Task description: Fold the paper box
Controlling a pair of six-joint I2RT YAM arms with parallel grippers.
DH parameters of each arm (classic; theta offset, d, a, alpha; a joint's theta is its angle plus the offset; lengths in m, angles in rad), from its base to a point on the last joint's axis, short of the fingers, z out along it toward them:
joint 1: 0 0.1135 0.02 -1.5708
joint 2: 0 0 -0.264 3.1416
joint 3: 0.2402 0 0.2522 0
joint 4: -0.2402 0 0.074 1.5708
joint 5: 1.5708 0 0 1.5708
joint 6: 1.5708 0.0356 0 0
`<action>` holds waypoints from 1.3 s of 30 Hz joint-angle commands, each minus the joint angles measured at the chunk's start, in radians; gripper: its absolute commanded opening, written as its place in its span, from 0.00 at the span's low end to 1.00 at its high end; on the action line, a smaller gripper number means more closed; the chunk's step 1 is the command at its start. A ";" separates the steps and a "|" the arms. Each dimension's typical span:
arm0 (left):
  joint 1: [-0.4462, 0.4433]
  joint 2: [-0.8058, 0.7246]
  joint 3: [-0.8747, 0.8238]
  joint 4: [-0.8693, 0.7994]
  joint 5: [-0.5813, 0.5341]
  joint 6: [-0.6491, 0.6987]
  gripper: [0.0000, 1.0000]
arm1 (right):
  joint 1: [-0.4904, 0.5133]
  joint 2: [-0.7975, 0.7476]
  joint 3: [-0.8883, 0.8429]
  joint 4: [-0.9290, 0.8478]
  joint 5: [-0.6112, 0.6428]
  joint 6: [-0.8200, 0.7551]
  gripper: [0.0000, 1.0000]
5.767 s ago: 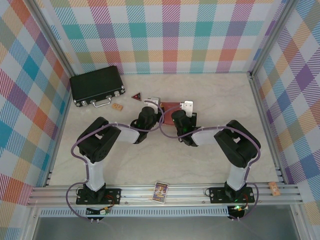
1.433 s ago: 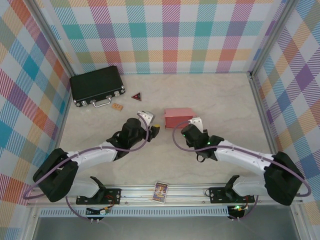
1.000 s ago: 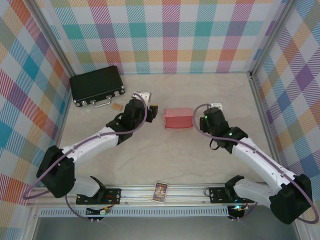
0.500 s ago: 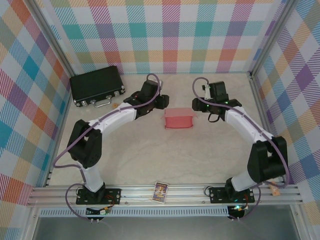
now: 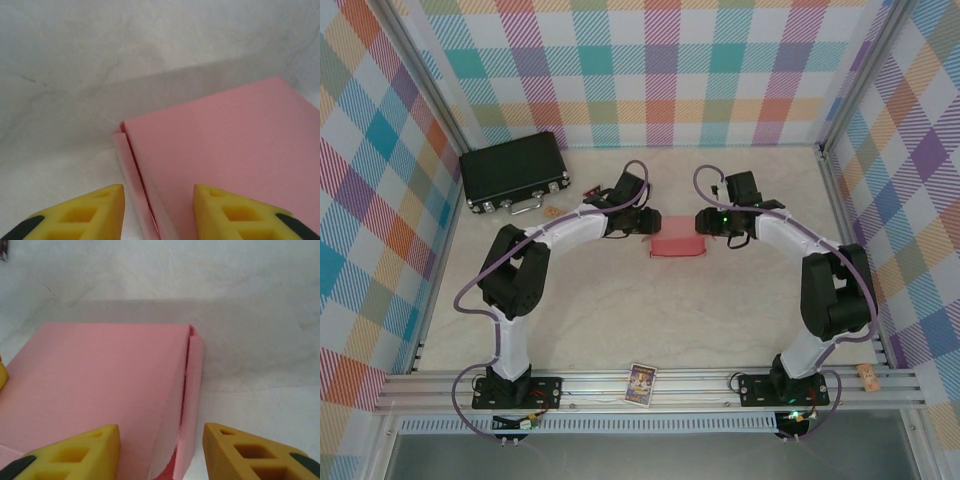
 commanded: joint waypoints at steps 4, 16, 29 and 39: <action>0.009 0.012 -0.091 0.023 0.057 -0.052 0.38 | 0.006 0.052 -0.056 0.033 -0.007 0.043 0.43; 0.009 0.007 -0.145 0.022 0.056 -0.067 0.35 | 0.037 0.136 -0.033 0.038 -0.018 0.063 0.38; 0.004 -0.168 -0.344 0.112 0.073 -0.207 0.34 | 0.067 0.250 0.160 -0.038 -0.032 -0.037 0.42; 0.058 -0.319 -0.360 0.063 -0.008 -0.139 0.51 | 0.014 0.058 0.141 -0.038 0.019 0.044 0.61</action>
